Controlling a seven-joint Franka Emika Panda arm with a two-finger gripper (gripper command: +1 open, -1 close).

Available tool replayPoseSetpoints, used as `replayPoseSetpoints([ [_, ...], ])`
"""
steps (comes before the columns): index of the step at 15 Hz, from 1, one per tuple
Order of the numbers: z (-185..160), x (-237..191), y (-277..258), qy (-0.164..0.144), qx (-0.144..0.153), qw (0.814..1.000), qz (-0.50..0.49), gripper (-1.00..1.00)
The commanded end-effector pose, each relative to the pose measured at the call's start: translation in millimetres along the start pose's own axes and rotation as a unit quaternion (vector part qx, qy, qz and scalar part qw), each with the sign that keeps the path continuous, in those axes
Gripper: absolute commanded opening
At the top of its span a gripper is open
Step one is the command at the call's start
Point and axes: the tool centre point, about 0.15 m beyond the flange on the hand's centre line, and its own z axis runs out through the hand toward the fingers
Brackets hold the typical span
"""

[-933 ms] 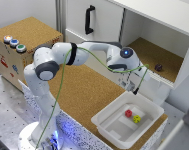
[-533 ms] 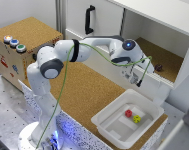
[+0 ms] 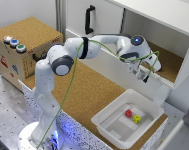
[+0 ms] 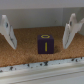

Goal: Go towards the purple block and lift it

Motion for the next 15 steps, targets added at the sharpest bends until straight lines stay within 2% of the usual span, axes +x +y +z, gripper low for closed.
replayPoseSetpoints([
  [1, 34.4, 39.0, 17.8, -0.065, 0.052, 0.996, -0.01, 1.0],
  [8, 54.1, 46.7, 18.4, -0.066, 0.064, 0.996, -0.014, 1.0],
  [9, 59.9, 41.9, 19.3, -0.066, 0.062, 0.996, -0.011, -1.0],
  [15, 56.0, 38.4, 21.0, -0.048, 0.069, 0.996, -0.006, -1.0],
])
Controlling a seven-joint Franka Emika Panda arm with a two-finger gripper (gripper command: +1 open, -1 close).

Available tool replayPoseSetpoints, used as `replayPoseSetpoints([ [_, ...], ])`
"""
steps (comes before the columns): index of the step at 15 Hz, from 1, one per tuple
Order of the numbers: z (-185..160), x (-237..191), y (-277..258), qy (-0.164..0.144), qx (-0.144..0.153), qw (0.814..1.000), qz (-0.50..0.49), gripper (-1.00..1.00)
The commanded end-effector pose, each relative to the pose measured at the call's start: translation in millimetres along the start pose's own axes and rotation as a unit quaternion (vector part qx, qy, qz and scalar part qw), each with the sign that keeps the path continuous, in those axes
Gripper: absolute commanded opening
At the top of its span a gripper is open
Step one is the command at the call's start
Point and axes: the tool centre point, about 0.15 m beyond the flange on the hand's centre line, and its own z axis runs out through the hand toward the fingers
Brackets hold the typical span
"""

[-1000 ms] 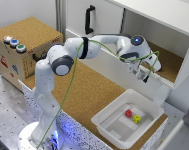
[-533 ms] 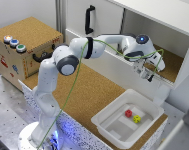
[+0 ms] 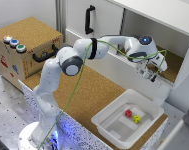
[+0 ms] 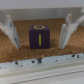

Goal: Go towards the purple block and lift it

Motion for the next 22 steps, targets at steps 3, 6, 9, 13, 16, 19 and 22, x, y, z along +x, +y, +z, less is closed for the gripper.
replayPoseSetpoints([
  [3, 9.4, 28.8, 12.4, -0.018, 0.057, 0.998, -0.009, -1.0],
  [6, 3.8, 25.8, 9.4, -0.007, 0.046, 0.999, -0.021, -1.0],
  [9, -21.3, 13.7, 1.9, 0.02, 0.049, 0.998, -0.04, -1.0],
  [13, -33.8, -9.6, -0.3, 0.02, 0.081, 0.995, -0.058, -1.0],
  [16, -51.2, -28.5, -2.1, 0.022, 0.099, 0.992, -0.076, -1.0],
  [19, -81.9, -54.8, -5.6, 0.027, 0.091, 0.991, -0.096, -1.0],
  [22, -115.2, -75.7, -16.8, 0.036, 0.079, 0.992, -0.093, -1.0],
])
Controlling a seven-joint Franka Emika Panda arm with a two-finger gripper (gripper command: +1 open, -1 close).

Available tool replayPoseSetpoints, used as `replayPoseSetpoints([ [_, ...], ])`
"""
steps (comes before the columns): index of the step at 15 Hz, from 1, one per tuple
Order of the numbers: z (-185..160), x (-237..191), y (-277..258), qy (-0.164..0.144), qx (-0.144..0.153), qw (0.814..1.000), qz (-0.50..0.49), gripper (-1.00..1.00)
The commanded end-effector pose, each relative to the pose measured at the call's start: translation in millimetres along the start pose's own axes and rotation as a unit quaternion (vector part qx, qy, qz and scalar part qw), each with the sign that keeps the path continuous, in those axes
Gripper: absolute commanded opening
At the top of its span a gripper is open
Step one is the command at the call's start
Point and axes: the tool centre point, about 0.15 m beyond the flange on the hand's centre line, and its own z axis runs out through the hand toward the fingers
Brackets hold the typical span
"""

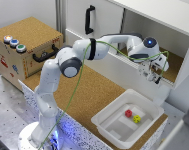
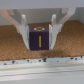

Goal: Go towards the purple block and lift it

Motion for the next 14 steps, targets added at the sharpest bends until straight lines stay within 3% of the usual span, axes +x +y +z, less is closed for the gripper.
replayPoseSetpoints([
  [1, -56.6, -54.0, -41.9, 0.051, -0.012, 0.998, -0.017, -1.0],
  [7, -73.7, -105.7, -99.1, 0.029, -0.035, 0.998, -0.034, -1.0],
  [14, -69.0, -181.4, -104.6, -0.027, -0.069, 0.997, 0.005, -1.0],
])
